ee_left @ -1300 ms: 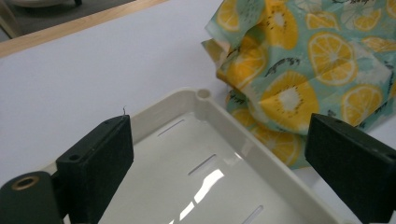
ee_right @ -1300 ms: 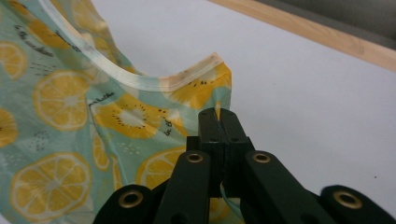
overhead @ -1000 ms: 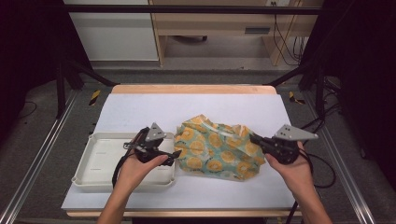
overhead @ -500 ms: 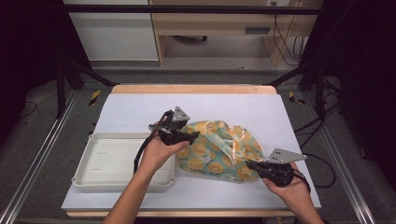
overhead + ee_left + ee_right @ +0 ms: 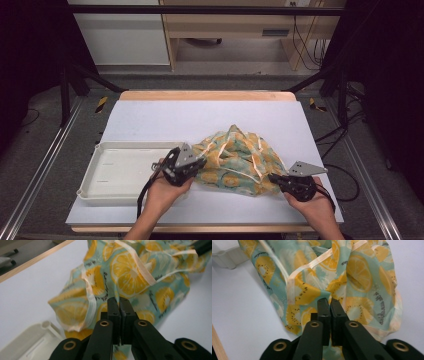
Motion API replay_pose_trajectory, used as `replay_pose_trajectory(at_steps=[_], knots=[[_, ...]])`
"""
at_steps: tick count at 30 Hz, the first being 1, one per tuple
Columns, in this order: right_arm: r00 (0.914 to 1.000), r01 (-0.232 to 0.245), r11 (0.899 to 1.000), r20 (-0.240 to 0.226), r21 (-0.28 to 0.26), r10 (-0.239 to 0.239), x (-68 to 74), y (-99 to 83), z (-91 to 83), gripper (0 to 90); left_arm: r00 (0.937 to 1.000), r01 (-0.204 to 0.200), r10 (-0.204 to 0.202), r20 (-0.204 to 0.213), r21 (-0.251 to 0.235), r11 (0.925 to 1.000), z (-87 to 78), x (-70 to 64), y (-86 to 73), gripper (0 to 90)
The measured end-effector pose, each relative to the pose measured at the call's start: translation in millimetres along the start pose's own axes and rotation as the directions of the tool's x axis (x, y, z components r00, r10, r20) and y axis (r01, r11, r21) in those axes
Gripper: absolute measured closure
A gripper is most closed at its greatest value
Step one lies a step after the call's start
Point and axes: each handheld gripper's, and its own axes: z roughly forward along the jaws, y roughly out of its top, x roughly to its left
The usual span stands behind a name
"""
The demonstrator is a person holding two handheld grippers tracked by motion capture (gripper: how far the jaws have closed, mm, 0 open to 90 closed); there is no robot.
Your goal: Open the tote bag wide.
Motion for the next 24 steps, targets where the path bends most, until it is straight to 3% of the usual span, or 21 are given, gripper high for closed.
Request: replay_pose_trajectory(at_steps=[1,2,3,4,5,6,7,9,10,11,13,17,20,21,23,24], knots=[[1.0000,-0.002,1.000,0.005,-0.017,0.002,1.0,2.9,-1.7,79.6,0.9999,-0.010,0.010,-0.011,-0.002,1.0000,-1.2,-4.2,-7.0,88.7],[1.0000,-0.002,1.000,0.005,-0.017,0.002,1.0,2.9,-1.7,79.6,0.9999,-0.006,0.006,-0.014,-0.008,0.9999,-1.5,-5.7,-12.1,88.7],[0.9995,-0.030,0.999,0.010,-0.039,0.031,1.3,8.3,-5.7,64.3,1.0000,-0.002,0.002,-0.001,0.011,0.9999,-1.2,-4.5,-18.2,89.0],[0.9995,-0.030,0.999,0.010,-0.039,0.031,1.3,8.3,-5.7,64.3,1.0000,-0.002,0.002,-0.001,0.011,0.9999,-1.2,-4.5,-18.2,89.1],[0.9987,-0.048,0.998,0.014,-0.042,0.048,1.3,14.4,-10.4,52.4,1.0000,0.007,-0.006,-0.007,0.005,1.0000,-4.8,-0.3,-21.4,89.3],[0.9987,-0.048,0.998,0.014,-0.042,0.048,1.3,14.4,-10.4,52.4,1.0000,0.007,-0.006,-0.007,0.005,1.0000,-4.8,-0.3,-21.4,89.5],[0.9985,-0.043,0.998,0.033,-0.053,0.045,1.0,19.9,-16.7,41.7,0.9996,0.028,-0.028,-0.002,-0.007,0.9996,-6.7,1.7,-23.2,89.8],[0.9984,-0.048,0.997,0.026,-0.066,0.049,0.3,23.3,-19.9,38.3,0.9990,0.044,-0.044,-0.004,-0.011,0.9990,-8.5,3.6,-26.7,89.9],[0.9983,-0.053,0.994,0.018,-0.097,0.055,-1.4,32.5,-24.6,26.9,0.9987,0.051,-0.051,-0.002,-0.008,0.9986,-7.8,3.4,-29.4,90.0],[0.9983,-0.053,0.994,0.018,-0.097,0.055,-1.4,32.5,-24.6,26.9,0.9987,0.051,-0.051,-0.002,-0.008,0.9986,-7.8,3.4,-29.4,90.0],[0.9994,-0.026,0.991,0.019,-0.131,0.028,-2.0,51.2,-25.6,15.6,0.9987,0.050,-0.050,0.008,0.004,0.9987,-3.8,0.1,-31.7,90.0],[1.0000,-0.002,0.989,-0.002,-0.146,0.002,-0.9,68.7,-20.0,11.3,0.9988,0.048,-0.048,0.009,0.013,0.9987,-0.6,-4.1,-33.5,90.0],[0.9994,0.018,0.994,-0.027,-0.103,-0.021,0.6,87.3,1.6,14.2,0.9991,0.042,-0.042,-0.003,0.014,0.9990,-0.1,-7.3,-32.7,90.0],[0.9993,0.028,0.997,-0.022,-0.069,-0.030,0.1,97.6,20.0,19.7,0.9989,0.047,-0.047,-0.001,0.011,0.9988,-0.5,-7.6,-32.5,90.0],[0.9995,0.027,0.999,-0.016,-0.017,-0.028,-0.7,106.0,41.0,22.6,0.9988,0.049,-0.049,0.009,0.007,0.9988,-1.0,-7.1,-31.8,90.0],[0.9995,0.027,0.999,-0.016,-0.017,-0.028,-0.7,106.0,41.0,22.6,0.9988,0.049,-0.049,0.009,0.007,0.9988,-1.0,-7.1,-31.8,90.0]])
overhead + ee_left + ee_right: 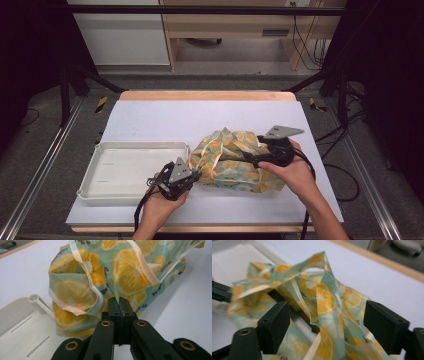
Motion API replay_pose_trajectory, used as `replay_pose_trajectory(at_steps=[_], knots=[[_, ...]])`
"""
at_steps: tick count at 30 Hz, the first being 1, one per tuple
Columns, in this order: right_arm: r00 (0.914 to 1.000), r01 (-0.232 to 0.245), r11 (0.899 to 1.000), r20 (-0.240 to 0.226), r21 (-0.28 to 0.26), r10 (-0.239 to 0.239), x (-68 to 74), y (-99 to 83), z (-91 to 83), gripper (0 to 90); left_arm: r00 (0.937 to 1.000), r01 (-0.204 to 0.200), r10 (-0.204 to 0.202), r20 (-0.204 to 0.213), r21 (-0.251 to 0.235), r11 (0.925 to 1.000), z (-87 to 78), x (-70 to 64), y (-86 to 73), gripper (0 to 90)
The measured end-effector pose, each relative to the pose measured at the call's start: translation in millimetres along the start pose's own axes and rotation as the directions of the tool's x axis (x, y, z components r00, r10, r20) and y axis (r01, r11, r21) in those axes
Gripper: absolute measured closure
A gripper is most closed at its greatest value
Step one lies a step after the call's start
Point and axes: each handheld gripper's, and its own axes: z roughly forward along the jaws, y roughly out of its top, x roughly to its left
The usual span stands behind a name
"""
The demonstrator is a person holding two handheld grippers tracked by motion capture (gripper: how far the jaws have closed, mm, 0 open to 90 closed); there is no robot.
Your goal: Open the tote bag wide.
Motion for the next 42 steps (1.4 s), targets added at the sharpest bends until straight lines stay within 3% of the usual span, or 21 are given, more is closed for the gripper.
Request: replay_pose_trajectory(at_steps=[2,5,6,7,8,10,11,13,14,15,16,17,18,20,24,25,28,32,36,38,42], knots=[[1.0000,0.009,0.996,-0.003,0.085,-0.009,0.7,7.9,25.6,26.8,0.9999,0.004,-0.004,0.011,-0.012,0.9999,-2.5,1.4,0.7,90.0],[0.9997,0.014,0.991,0.018,0.134,-0.016,1.1,10.7,35.6,34.3,0.9998,0.006,-0.006,0.016,-0.019,0.9998,-4.0,1.9,1.0,90.0],[0.9989,0.029,0.985,0.030,0.170,-0.035,1.6,12.4,40.3,53.6,0.9997,0.006,-0.006,0.022,-0.019,0.9998,-4.3,2.0,1.2,90.0],[0.9987,0.029,0.983,0.035,0.183,-0.036,1.6,13.0,40.6,60.2,0.9996,0.003,-0.003,0.028,-0.018,0.9998,-3.9,1.3,1.8,90.0],[0.9987,0.029,0.983,0.035,0.183,-0.036,1.6,13.0,40.6,60.2,0.9996,0.003,-0.003,0.028,-0.018,0.9998,-3.9,1.3,1.8,90.0],[0.9978,0.020,0.985,0.058,0.173,-0.030,0.5,13.7,37.5,77.0,0.9994,-0.001,0.002,0.035,-0.013,0.9999,-2.9,-0.6,2.6,90.0],[0.9974,0.019,0.986,0.066,0.165,-0.030,-0.1,14.1,35.0,80.1,0.9993,-0.006,0.006,0.037,-0.010,0.9999,-2.5,-1.8,2.9,90.0],[0.9975,0.012,0.992,0.068,0.122,-0.021,0.2,14.6,25.9,85.6,0.9991,-0.013,0.013,0.040,-0.004,0.9999,-1.2,-4.7,3.7,90.0],[0.9976,0.019,0.998,0.066,0.059,-0.023,3.2,15.0,12.1,87.7,0.9990,-0.014,0.014,0.042,-0.004,0.9999,-0.2,-5.3,4.0,90.0],[0.9983,0.018,1.000,0.054,0.024,-0.019,5.7,14.5,4.2,88.1,0.9990,-0.016,0.016,0.042,0.000,0.9999,1.1,-5.9,4.7,90.0],[0.9983,0.018,1.000,0.054,0.024,-0.019,5.7,14.5,4.2,88.1,0.9991,-0.015,0.015,0.040,0.001,0.9999,2.5,-6.5,5.3,90.0],[0.9991,0.032,0.998,0.029,-0.053,-0.030,12.1,11.4,-12.8,89.2,0.9992,-0.017,0.017,0.037,0.003,0.9998,3.7,-7.1,6.0,90.0],[0.9991,0.032,0.998,0.029,-0.053,-0.030,12.1,11.4,-12.8,89.2,0.9991,-0.021,0.021,0.037,0.006,0.9998,5.0,-7.5,6.8,90.0],[0.9977,0.059,0.989,-0.027,-0.138,-0.063,24.8,1.6,-34.8,89.6,0.9994,-0.022,0.022,0.027,0.007,0.9997,7.3,-8.4,8.4,90.0],[0.9873,0.083,0.981,-0.119,-0.177,-0.105,44.0,-20.8,-48.7,90.0,1.0000,-0.006,0.006,-0.002,-0.003,1.0000,11.3,-7.3,9.9,90.0],[0.9873,0.083,0.981,-0.119,-0.177,-0.105,44.0,-20.8,-48.7,90.0,0.9999,-0.002,0.002,-0.016,-0.005,1.0000,11.8,-7.0,10.0,90.0],[0.9747,0.125,0.981,-0.166,-0.146,-0.149,59.3,-41.5,-47.7,90.0,0.9991,0.010,-0.010,-0.042,-0.015,0.9998,13.1,-7.4,11.0,90.0],[0.9670,0.160,0.986,-0.194,-0.040,-0.165,69.2,-73.5,-35.2,90.0,0.9978,0.007,-0.008,-0.066,-0.023,0.9997,16.2,-8.0,12.9,89.6],[0.9706,0.157,0.988,-0.187,0.012,-0.152,66.5,-85.4,-29.0,90.0,0.9972,0.016,-0.018,-0.072,-0.024,0.9996,15.5,-4.6,12.9,87.3],[0.9763,0.174,0.982,-0.143,0.072,-0.163,60.8,-95.0,-22.7,90.0,0.9967,0.017,-0.020,-0.079,-0.039,0.9991,8.9,-3.1,13.6,82.6],[0.9815,0.158,0.985,-0.120,0.075,-0.149,55.3,-101.3,-19.8,90.0,0.9949,0.010,-0.017,-0.100,-0.065,0.9978,-4.0,-3.3,15.9,74.3]])
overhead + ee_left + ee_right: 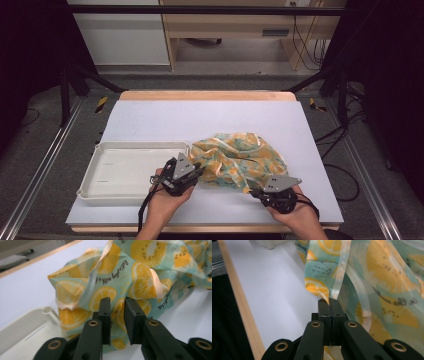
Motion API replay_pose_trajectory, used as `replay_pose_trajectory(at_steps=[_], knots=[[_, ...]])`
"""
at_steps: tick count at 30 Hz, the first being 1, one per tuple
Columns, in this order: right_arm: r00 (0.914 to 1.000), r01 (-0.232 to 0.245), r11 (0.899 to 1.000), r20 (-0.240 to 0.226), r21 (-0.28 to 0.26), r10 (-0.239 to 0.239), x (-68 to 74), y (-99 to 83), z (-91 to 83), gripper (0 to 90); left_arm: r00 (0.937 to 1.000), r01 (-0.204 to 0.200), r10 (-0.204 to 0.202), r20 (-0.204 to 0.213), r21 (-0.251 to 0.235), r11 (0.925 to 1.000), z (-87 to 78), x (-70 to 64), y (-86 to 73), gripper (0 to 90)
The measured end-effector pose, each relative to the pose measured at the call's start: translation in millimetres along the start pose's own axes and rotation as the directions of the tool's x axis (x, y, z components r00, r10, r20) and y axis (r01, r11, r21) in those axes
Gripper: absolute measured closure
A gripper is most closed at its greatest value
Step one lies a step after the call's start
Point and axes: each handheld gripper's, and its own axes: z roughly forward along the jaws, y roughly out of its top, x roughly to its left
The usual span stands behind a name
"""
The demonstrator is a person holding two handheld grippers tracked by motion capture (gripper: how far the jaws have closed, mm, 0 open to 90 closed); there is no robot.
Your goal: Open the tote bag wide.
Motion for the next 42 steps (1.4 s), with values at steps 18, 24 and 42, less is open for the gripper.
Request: replay_pose_trajectory(at_steps=[18,24,42], knots=[[0.9987,-0.032,0.999,0.039,0.015,0.031,-7.5,-16.4,-0.8,88.9,0.9962,-0.085,0.085,0.018,-0.020,0.9962,-8.8,7.8,55.5,49.8],[0.9993,-0.015,1.000,0.035,0.005,0.015,-4.7,-17.1,-3.2,87.0,0.9907,-0.080,0.072,0.115,0.063,0.9948,17.2,6.8,59.2,44.7],[0.9999,0.005,0.990,0.012,-0.139,-0.004,6.9,10.4,-27.9,48.4,0.9817,-0.086,0.059,0.181,0.146,0.9855,10.2,-17.0,9.1,52.1]])
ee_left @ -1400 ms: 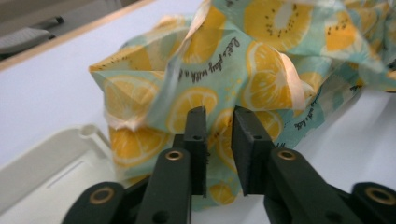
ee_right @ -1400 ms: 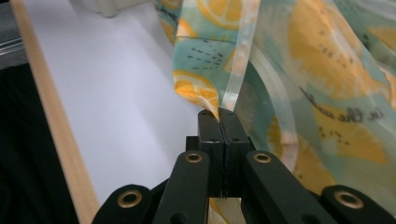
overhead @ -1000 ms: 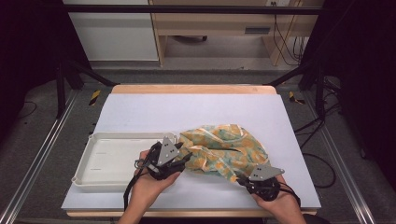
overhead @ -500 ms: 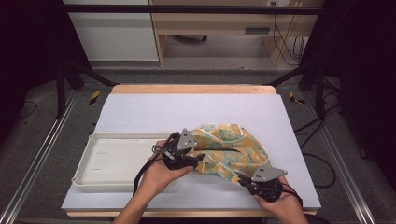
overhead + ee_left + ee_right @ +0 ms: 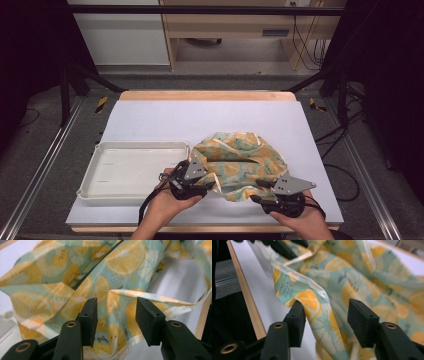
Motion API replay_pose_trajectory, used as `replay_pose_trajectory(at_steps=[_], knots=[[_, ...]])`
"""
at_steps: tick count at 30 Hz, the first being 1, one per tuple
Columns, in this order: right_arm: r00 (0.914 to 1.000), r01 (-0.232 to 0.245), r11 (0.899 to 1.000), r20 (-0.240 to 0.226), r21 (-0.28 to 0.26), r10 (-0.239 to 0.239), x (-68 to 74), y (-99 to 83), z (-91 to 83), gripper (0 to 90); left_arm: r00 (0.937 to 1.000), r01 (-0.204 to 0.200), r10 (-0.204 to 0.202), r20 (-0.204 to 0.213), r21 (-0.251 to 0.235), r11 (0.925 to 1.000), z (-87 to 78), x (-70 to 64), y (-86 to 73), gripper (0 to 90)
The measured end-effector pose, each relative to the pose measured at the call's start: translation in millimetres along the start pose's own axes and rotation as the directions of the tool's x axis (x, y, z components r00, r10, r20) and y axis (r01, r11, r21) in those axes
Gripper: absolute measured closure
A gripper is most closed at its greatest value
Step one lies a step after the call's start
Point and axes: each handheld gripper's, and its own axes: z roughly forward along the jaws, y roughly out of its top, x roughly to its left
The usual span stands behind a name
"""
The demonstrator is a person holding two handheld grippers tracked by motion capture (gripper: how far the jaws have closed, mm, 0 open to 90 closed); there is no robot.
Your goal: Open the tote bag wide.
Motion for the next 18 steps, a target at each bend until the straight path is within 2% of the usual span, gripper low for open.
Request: replay_pose_trajectory(at_steps=[3,7,10,12,15,18], knots=[[0.9997,0.021,1.000,0.016,-0.023,-0.021,1.1,16.9,-10.4,40.6,0.9999,0.009,-0.009,-0.006,0.001,1.0000,-1.5,0.0,-5.4,51.2],[0.9993,0.025,0.999,0.029,-0.027,-0.024,-0.2,24.0,-13.8,33.6,0.9999,0.010,-0.010,-0.011,0.006,0.9999,-0.9,0.5,-10.4,53.5],[0.9999,0.007,1.000,0.012,-0.004,-0.007,-2.3,24.0,-13.0,28.9,0.9999,0.007,-0.007,-0.010,0.016,0.9998,1.0,0.6,-11.0,57.2],[0.9999,0.007,1.000,-0.013,0.022,-0.007,-1.1,22.9,-13.9,29.0,0.9999,0.009,-0.009,-0.010,0.023,0.9997,1.5,1.6,-11.1,65.1],[0.9993,0.019,0.999,-0.032,0.032,-0.018,5.9,20.8,-21.7,25.4,0.9997,0.014,-0.014,-0.022,0.012,0.9998,0.0,3.2,-11.6,75.9],[0.9995,0.018,0.999,-0.027,0.032,-0.017,7.4,19.5,-25.5,23.7,0.9994,0.016,-0.016,-0.031,-0.002,0.9999,-2.4,4.0,-11.9,79.1]])
